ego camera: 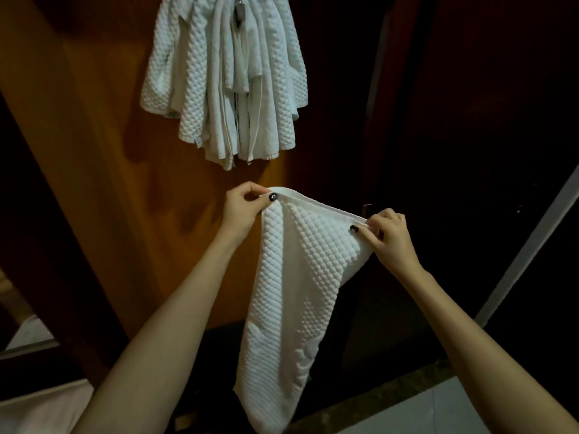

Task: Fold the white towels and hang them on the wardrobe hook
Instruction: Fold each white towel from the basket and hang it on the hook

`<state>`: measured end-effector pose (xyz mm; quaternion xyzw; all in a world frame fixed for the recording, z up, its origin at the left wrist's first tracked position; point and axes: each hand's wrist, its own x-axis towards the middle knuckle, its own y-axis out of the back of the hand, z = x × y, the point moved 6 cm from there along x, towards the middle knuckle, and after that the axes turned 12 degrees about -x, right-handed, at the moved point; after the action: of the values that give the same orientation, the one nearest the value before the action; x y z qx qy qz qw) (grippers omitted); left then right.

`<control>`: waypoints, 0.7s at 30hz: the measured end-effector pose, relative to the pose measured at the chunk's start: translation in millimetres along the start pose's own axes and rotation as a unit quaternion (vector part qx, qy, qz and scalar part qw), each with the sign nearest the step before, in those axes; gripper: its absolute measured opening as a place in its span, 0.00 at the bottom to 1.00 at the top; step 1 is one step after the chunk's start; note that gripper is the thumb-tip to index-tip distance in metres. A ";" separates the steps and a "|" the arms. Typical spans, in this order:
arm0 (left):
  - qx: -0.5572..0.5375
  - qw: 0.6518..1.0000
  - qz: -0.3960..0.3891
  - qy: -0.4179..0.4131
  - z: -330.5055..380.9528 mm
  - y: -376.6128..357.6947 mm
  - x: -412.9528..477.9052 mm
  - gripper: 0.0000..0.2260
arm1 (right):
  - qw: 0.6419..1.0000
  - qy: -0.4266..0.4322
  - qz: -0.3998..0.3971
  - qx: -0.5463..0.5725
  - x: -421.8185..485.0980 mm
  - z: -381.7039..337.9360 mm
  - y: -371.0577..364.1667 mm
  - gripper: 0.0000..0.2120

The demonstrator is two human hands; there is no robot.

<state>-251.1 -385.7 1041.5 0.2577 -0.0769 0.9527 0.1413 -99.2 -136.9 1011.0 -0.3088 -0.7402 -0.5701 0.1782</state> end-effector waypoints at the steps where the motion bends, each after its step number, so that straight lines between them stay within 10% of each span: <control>1: -0.001 1.000 0.007 -0.005 4.2 1.7 2.4 0.05 | 1.000 0.014 -0.011 -0.001 -0.8 2.0 -0.6 0.09; 9: 0.073 0.996 0.017 -0.040 23.8 22.4 9.5 0.02 | 0.983 -0.046 -0.135 0.116 5.2 -1.2 -24.2 0.13; 21: 0.324 0.933 0.015 -0.158 30.5 70.6 -2.2 0.03 | 0.993 0.028 -0.041 0.108 62.3 -46.7 -2.3 0.12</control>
<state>-256.8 -459.9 1061.3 0.4351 0.2105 0.8752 0.0220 -151.3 -166.0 1061.1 -0.2409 -0.8045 -0.5017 0.2073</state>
